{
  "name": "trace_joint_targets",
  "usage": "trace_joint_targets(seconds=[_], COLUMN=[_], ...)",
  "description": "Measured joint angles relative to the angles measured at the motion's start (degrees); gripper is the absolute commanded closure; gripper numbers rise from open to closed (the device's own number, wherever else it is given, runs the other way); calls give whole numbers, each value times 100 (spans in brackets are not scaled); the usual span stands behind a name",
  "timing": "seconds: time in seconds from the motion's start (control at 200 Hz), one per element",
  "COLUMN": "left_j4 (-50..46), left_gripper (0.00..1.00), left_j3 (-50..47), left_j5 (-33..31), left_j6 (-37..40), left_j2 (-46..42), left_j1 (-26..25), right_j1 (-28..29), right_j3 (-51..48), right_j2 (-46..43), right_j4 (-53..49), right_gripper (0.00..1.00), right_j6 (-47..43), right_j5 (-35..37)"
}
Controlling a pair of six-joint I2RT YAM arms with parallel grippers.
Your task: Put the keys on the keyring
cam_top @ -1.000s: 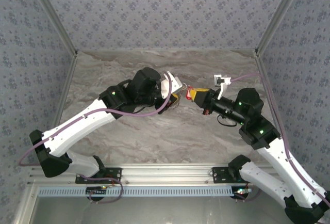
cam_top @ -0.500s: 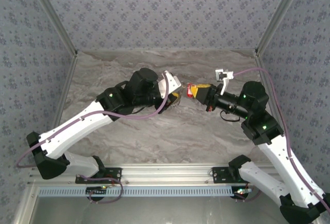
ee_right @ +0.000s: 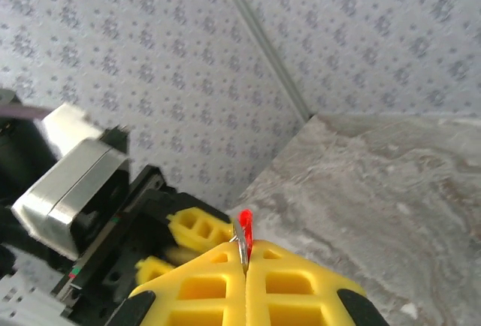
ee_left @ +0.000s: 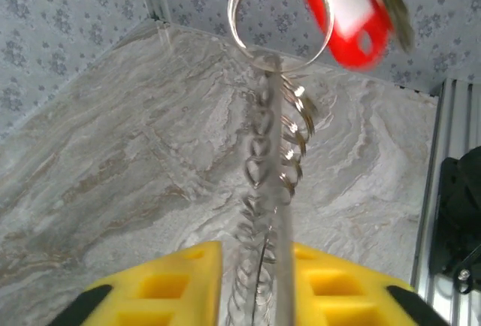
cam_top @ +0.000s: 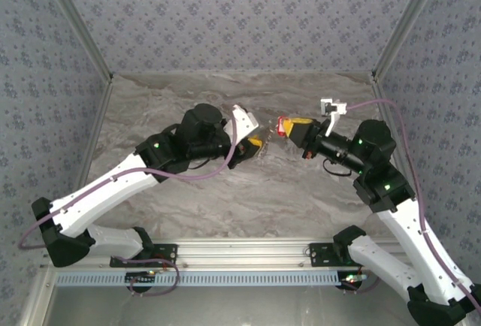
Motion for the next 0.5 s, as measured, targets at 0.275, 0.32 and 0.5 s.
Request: trace_joint_targets(seconds=[0.275, 0.32, 0.5], left_j4=[267, 269, 273], left_gripper=[48, 47, 40], left_j3=[-35, -35, -2], left_j5=[50, 11, -177], left_j6=[-109, -87, 17], left_j2=[-262, -262, -236], left_j1=[46, 46, 48], right_j1=[-79, -120, -442], right_j3=[931, 1071, 1773], right_j2=[479, 511, 841], right_j4=[-455, -557, -1045], right_gripper=[100, 100, 100], right_j6=[-1016, -1228, -1786], right_j5=[79, -11, -820])
